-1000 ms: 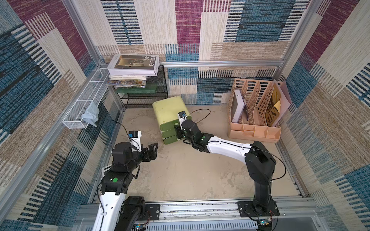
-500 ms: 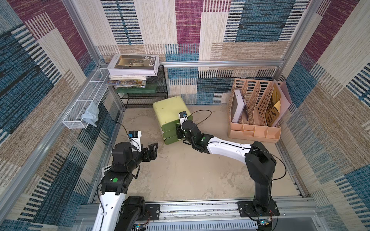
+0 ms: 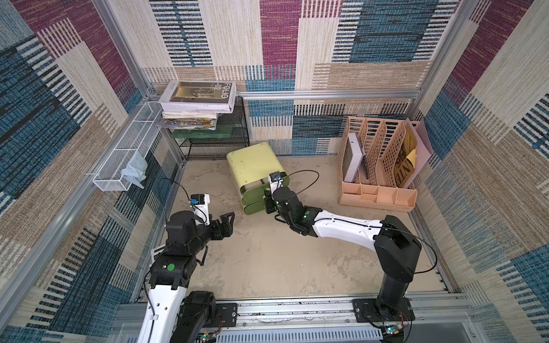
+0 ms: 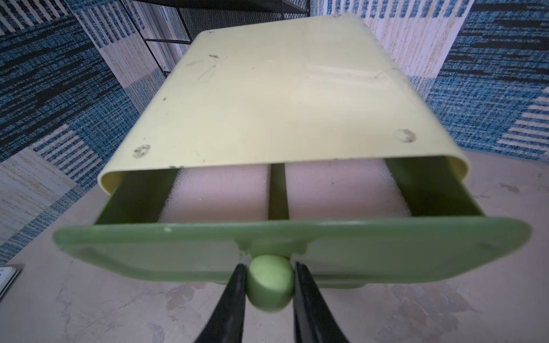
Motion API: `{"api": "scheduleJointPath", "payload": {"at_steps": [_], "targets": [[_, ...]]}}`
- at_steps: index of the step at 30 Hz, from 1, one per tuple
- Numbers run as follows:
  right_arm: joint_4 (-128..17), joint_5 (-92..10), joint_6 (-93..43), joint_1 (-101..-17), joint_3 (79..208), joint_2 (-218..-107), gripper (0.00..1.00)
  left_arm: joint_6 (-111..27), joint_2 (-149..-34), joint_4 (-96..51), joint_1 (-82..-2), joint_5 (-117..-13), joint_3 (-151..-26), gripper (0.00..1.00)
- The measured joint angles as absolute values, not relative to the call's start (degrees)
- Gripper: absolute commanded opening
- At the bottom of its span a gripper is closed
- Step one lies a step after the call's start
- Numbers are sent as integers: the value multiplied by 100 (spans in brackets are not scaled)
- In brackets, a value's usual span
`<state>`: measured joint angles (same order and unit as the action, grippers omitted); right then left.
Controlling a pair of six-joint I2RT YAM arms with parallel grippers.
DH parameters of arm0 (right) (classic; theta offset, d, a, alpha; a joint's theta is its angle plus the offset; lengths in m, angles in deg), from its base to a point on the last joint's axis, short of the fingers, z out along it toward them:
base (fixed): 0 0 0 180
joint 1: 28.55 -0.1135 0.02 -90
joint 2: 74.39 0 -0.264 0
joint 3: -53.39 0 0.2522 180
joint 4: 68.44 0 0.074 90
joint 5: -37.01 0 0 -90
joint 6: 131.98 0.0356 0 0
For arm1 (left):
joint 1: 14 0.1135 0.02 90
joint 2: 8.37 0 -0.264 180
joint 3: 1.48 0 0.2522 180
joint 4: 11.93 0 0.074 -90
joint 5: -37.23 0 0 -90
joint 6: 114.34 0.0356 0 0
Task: Take the sponge out of the drawer
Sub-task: Open the drawer in the storage box.
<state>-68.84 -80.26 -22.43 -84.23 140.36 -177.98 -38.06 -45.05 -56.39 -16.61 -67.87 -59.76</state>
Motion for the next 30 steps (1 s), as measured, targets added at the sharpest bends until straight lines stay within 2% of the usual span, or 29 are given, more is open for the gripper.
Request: {"api": "scheduleJointPath", "payload": {"at_steps": [18,30], "targets": [[-6910,-8349,-1970,-8945,12847,-16536,28,-3806,-4505,-5639,-1661,-6800,-5976,92],[-6910,-8448,-1758,-9210,12254,-16200,31,-3808,-4538,-5639,-1661,-6800,-5976,92]]}}
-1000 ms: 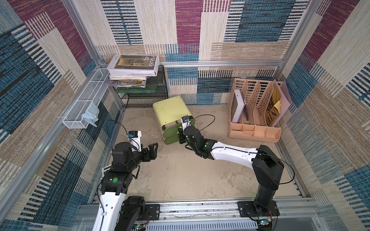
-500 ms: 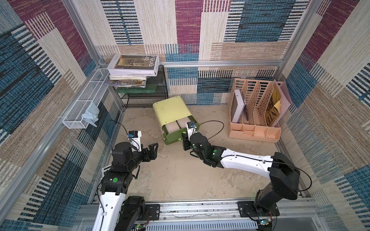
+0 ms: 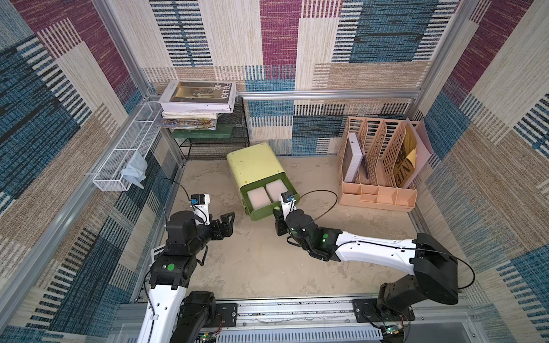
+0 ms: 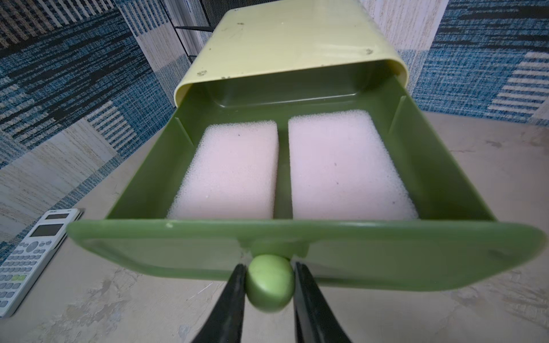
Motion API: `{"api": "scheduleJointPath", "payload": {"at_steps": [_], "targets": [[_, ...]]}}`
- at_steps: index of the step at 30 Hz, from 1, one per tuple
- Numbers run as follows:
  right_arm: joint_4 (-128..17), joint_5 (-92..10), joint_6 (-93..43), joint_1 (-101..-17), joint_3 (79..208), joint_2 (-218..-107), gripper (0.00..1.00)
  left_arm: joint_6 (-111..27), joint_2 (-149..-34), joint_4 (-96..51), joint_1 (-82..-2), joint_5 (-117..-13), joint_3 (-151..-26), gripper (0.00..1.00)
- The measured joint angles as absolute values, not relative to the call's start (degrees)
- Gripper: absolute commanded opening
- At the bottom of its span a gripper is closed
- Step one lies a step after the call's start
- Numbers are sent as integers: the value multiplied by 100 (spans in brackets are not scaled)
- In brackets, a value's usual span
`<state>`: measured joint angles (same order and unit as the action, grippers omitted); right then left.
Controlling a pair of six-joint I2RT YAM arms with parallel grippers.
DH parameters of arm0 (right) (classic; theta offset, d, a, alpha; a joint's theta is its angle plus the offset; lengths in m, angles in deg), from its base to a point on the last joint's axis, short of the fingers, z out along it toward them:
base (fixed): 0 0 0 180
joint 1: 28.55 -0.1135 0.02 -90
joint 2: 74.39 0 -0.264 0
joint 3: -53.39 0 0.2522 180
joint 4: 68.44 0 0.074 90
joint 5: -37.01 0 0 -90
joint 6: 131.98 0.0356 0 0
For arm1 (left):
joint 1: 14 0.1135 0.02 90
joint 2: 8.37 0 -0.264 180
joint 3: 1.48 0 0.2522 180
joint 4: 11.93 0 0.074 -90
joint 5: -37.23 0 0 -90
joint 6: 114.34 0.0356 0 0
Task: Take the sponge out of the drawer
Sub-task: Open the drawer in the storage box.
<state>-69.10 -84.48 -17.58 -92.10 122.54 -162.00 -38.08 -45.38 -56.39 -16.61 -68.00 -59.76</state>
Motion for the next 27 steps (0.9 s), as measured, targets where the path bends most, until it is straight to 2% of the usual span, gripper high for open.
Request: {"api": "scheduleJointPath", "payload": {"at_steps": [16,27], "targets": [[-6919,-8487,-1631,-9260,12064,-16088,45,-3808,-4564,-5639,-1656,-6798,-5976,92],[-6910,-8487,-1631,-9260,12047,-15981,61,-3808,-4569,-5639,-1656,-6798,-5976,92]]}}
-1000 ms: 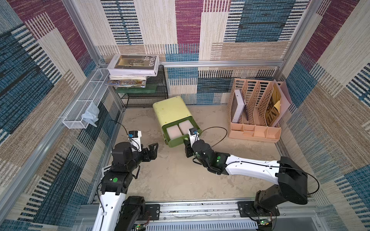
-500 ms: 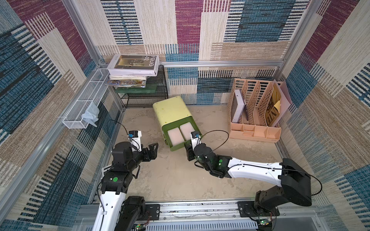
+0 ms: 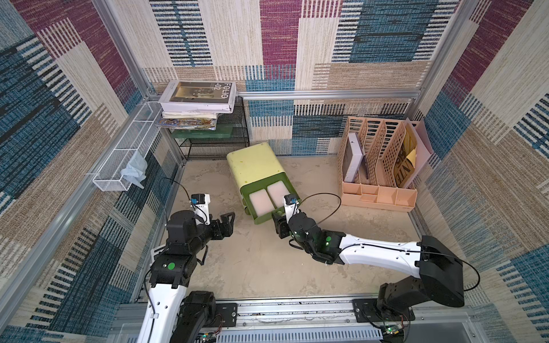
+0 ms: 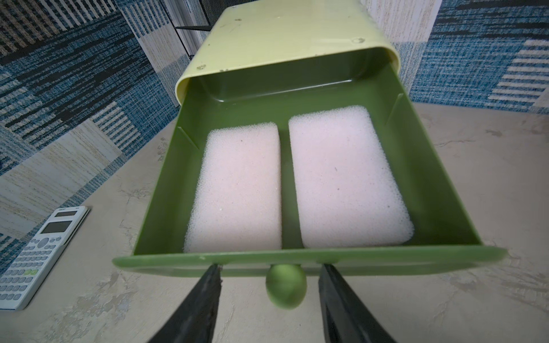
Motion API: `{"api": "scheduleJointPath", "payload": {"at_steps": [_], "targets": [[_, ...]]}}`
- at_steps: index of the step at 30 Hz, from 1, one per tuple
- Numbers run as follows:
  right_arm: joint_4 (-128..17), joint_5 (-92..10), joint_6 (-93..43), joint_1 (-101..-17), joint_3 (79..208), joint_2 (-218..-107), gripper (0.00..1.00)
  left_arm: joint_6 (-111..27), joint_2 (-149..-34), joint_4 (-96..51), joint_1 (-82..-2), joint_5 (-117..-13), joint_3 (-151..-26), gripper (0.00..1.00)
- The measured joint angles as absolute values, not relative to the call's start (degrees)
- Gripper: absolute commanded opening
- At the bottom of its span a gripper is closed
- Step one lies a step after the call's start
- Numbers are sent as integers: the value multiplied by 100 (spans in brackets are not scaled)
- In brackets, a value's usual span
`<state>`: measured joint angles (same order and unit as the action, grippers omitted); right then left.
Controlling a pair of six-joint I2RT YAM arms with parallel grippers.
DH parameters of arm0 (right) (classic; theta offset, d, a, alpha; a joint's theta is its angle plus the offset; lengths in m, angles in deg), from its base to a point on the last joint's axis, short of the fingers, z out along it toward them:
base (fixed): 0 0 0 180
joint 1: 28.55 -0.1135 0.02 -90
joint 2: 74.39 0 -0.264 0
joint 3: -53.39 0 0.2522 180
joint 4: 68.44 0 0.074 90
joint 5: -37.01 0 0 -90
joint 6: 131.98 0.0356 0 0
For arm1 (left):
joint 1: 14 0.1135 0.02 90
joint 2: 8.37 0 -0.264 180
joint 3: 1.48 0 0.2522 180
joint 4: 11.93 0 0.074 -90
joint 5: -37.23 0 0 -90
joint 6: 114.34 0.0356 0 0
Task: Take the sponge out of the drawer
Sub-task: Open the drawer in the storage box.
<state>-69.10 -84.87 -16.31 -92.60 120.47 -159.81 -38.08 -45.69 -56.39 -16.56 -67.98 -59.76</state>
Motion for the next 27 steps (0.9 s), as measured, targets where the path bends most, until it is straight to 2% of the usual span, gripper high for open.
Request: {"api": "scheduleJointPath", "payload": {"at_steps": [18,27], "targets": [[-6556,-8443,-1773,-9190,12066,-15378,80,-3808,-4599,-5639,-1656,-6795,-5976,92],[-5622,-7829,-2178,-8294,13284,-15367,89,-3808,-4637,-5639,-1656,-6819,-5976,92]]}}
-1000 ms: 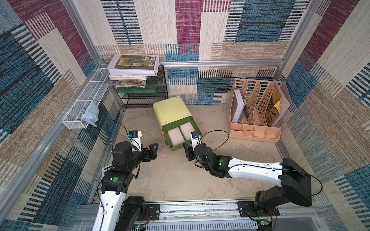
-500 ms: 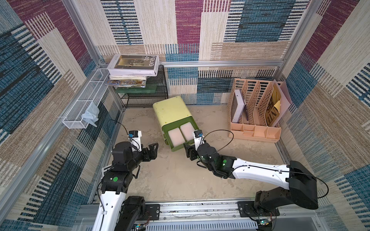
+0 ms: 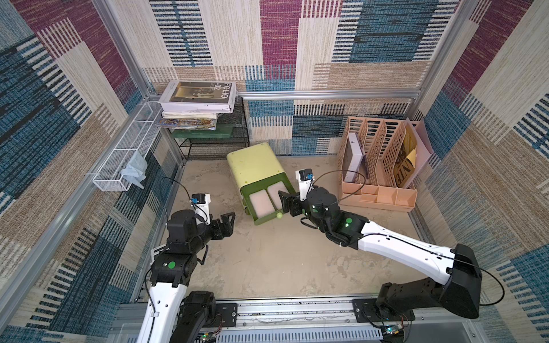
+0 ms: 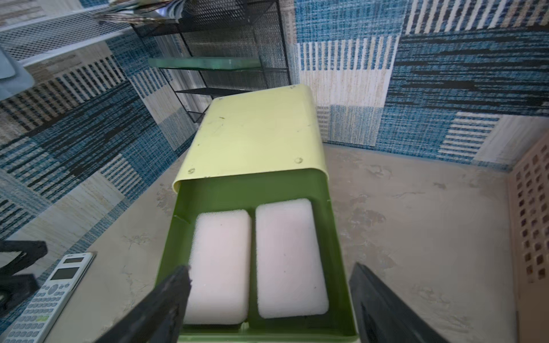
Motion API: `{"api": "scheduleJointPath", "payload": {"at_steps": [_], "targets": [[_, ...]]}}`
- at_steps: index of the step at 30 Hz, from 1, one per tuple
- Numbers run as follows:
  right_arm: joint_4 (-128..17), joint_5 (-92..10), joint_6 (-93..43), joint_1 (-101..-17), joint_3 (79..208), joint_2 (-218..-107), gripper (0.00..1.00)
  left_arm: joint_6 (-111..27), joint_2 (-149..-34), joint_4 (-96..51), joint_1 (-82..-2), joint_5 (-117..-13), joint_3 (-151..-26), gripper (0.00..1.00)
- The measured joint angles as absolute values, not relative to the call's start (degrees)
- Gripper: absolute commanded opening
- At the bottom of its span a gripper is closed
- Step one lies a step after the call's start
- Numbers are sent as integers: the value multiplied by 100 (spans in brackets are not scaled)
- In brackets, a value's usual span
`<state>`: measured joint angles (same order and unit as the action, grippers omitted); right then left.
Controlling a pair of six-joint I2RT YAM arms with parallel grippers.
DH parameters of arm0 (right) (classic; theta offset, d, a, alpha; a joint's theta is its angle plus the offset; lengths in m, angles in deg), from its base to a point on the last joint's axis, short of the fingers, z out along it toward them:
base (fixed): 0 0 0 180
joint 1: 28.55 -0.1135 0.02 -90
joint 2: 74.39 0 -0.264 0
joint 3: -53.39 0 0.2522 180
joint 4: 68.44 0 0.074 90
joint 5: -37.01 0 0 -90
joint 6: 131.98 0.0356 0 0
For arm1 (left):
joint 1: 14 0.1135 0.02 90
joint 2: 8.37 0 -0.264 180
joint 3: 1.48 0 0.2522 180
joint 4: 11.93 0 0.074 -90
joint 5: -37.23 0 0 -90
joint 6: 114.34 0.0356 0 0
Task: Take the sponge out of the drawer
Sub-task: Open the drawer in the storage box, then pick up the sponge from the drawer.
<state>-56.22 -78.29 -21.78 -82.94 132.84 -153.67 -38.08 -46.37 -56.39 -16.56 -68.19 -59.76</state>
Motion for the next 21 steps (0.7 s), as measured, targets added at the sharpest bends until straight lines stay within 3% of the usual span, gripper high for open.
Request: {"api": "scheduleJointPath", "payload": {"at_steps": [7,21], "targets": [[-4626,-7195,-2545,-7877,14366,-15927,100,-3808,-4722,-5639,-1645,-6905,-5982,92],[-2792,-6561,-3161,-7706,16173,-17498,100,-3810,-4722,-5641,-1613,-6924,-5984,92]]}}
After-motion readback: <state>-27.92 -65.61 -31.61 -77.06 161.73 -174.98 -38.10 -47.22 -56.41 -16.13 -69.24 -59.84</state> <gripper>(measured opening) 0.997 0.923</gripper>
